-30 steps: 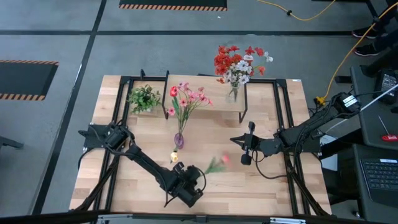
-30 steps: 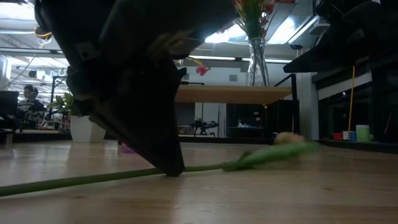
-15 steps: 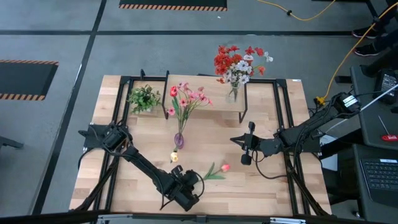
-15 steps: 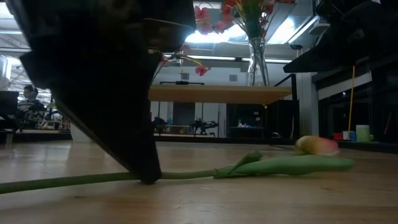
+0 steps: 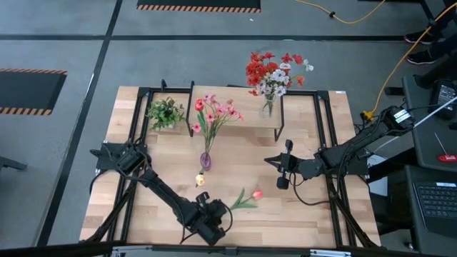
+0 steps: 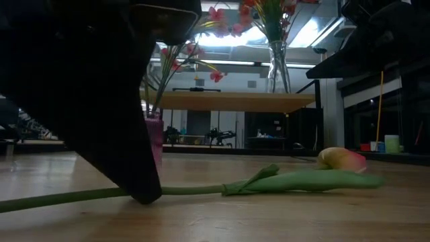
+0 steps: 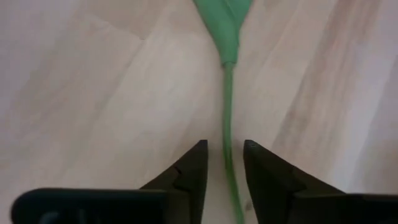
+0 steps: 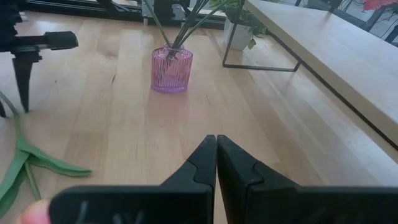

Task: Pick and place flowers into a vace then onto a shelf
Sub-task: Put the pink flower into the purple vase

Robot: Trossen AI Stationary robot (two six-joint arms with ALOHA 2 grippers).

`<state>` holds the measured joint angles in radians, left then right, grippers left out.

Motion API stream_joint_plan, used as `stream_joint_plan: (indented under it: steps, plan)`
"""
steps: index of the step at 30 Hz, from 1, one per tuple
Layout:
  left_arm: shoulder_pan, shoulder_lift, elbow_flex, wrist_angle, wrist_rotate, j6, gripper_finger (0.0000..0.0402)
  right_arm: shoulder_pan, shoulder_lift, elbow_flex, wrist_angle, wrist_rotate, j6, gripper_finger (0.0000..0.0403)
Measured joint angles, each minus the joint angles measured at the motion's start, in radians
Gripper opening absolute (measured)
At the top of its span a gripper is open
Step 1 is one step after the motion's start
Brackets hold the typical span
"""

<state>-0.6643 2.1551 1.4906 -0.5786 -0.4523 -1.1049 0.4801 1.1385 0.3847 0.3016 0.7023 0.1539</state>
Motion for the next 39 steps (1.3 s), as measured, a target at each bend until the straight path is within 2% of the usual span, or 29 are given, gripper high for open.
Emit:
stream_joint_plan:
  steps: [8,16,22,27,35,39]
  plan:
    - [0.029,0.000,0.000,-0.004,-0.085,0.001,0.0132,0.000,0.000,0.000,0.000,0.000,0.000,0.0016]
    - [0.074,0.000,0.000,0.017,-0.014,0.011,0.0132,0.000,0.000,0.000,0.000,0.000,0.000,0.0016]
    - [0.087,0.000,0.001,0.089,0.059,0.115,0.0133,0.000,0.000,0.000,0.000,0.000,0.000,0.0017]
    - [0.091,0.003,0.006,0.031,0.111,0.084,0.0124,0.000,0.000,0.000,0.000,0.000,0.000,0.0017]
    - [0.091,0.020,0.006,0.000,0.118,0.072,0.0101,0.000,0.000,0.000,0.000,0.000,0.002,0.0017]
    - [0.091,0.021,0.006,-0.026,0.132,0.072,0.0077,0.000,0.000,0.000,0.000,0.000,0.003,0.0017]
